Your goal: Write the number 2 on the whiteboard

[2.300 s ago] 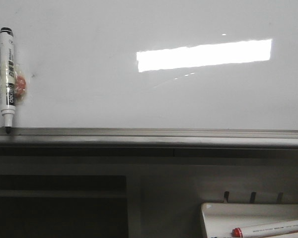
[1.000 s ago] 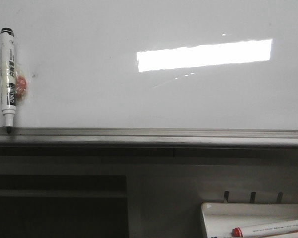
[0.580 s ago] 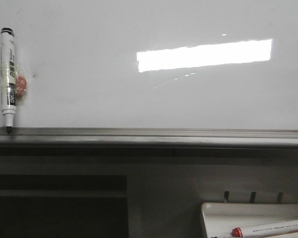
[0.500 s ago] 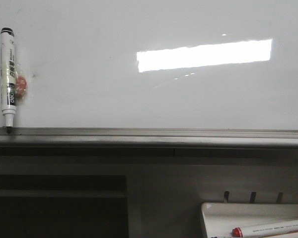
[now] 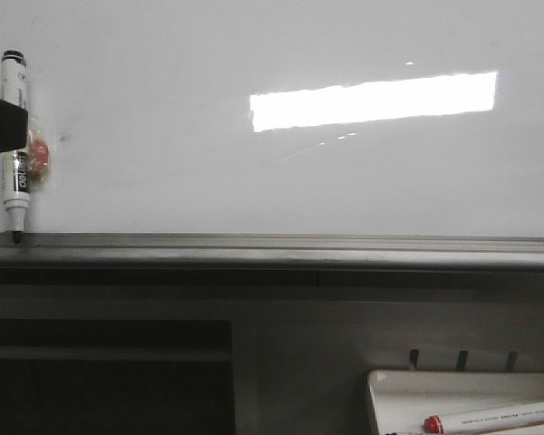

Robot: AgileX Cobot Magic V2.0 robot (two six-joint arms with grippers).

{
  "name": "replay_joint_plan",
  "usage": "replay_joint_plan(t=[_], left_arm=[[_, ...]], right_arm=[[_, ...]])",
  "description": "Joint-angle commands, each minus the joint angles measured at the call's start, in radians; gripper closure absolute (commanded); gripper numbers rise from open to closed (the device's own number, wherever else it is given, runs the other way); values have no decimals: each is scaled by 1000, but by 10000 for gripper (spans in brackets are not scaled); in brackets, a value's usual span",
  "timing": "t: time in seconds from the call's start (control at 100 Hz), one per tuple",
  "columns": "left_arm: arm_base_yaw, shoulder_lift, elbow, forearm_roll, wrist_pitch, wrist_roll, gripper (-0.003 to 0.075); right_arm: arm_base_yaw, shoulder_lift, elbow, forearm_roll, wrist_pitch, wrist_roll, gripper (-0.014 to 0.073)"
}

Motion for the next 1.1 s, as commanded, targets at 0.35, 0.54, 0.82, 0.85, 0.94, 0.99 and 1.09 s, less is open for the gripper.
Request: replay_joint_plan(t=[0.35, 0.54, 0.82, 0.85, 0.94, 0.99, 1.09], left_arm=[[-9, 146, -28, -130, -127, -37, 312], [-9, 159, -28, -130, -132, -48, 312], [-12, 243, -59, -146, -129, -64, 346], [-12, 250, -59, -146, -131, -64, 390], [-14, 254, -59, -144, -109, -64, 589], [-19, 250, -59, -137, -89, -64, 706], [-42, 239, -59, -94, -55, -62, 741]], right_arm=[[2, 19, -25, 14, -85, -8, 655], [2, 19, -25, 14, -96, -8, 655], [2, 19, -25, 14, -98, -8, 654], [2, 19, -25, 14, -100, -8, 655], [2, 19, -25, 14, -100, -8, 654], [2, 19, -25, 14, -100, -8, 654], [4, 19, -25, 20, -83, -8, 655]])
